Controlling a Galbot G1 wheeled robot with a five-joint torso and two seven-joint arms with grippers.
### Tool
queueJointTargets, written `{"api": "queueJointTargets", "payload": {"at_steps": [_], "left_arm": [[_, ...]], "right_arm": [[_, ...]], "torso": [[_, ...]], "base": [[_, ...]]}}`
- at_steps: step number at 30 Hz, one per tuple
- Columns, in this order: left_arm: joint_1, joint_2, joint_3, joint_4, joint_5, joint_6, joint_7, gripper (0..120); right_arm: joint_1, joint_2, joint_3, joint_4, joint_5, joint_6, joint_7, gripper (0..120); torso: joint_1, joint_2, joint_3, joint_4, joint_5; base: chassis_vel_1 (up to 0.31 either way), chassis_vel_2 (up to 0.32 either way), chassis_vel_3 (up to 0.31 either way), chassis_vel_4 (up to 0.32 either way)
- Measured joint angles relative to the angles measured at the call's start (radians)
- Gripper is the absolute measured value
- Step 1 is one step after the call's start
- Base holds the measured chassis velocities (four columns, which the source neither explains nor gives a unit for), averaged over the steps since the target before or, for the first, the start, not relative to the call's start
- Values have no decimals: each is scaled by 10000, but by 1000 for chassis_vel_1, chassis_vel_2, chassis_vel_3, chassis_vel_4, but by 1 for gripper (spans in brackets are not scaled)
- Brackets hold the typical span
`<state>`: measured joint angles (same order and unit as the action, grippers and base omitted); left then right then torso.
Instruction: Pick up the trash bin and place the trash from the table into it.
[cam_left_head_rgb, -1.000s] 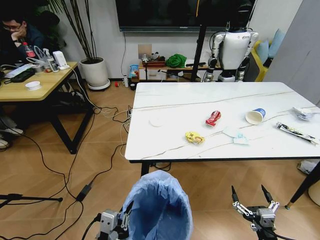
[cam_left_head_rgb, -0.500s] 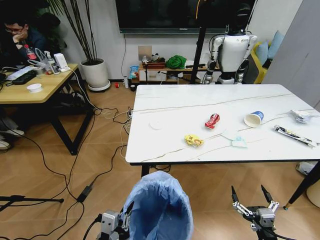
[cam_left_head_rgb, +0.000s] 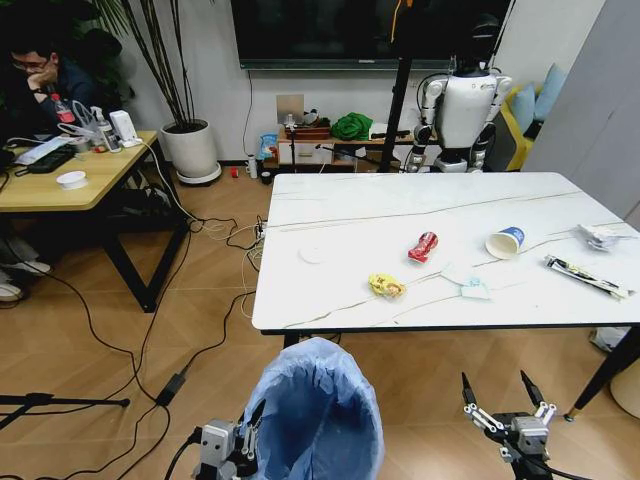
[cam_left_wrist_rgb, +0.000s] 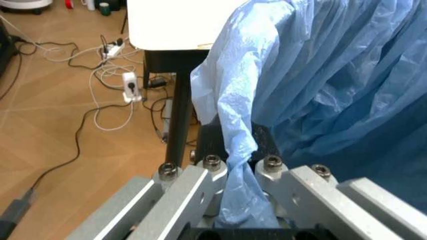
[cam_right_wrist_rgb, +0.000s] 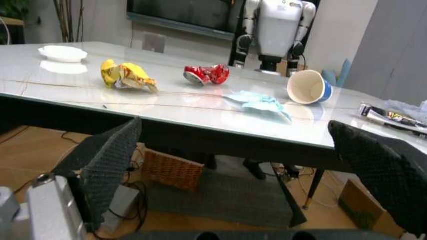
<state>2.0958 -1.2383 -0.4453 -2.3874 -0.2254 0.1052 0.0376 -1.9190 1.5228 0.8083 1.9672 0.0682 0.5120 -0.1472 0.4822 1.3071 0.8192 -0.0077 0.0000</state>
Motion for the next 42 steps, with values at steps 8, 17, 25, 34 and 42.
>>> {"api": "queueJointTargets", "payload": {"at_steps": [8,17,25,34,42], "left_arm": [[-53,-84,-74,47,182,-124,-67,0],[-239,-247,-342,25,500,-53,42,0],[-410,-312,-774,-319,843,354,300,0],[-308,-296,-339,-170,-133,636,257,0],[-668,414,-19,147,-1205,918,77,0]], "right_arm": [[28,144,-61,-57,-27,111,0,100],[14,87,-191,-116,-104,171,9,100],[-6,-208,-30,242,-180,-41,430,100],[-133,-1654,-315,2557,1082,-2302,451,100],[230,-2950,-420,2299,1618,-2695,-97,100]], "torso": [[-16,-37,-21,0,-2],[-36,-78,-43,0,-1],[-47,-103,-57,-1,2],[-57,-122,-68,2,1],[-60,-133,-73,-8,1]], "base": [[0,0,0,0],[0,0,0,0],[0,0,0,0],[0,0,0,0],[0,0,0,0]]}}
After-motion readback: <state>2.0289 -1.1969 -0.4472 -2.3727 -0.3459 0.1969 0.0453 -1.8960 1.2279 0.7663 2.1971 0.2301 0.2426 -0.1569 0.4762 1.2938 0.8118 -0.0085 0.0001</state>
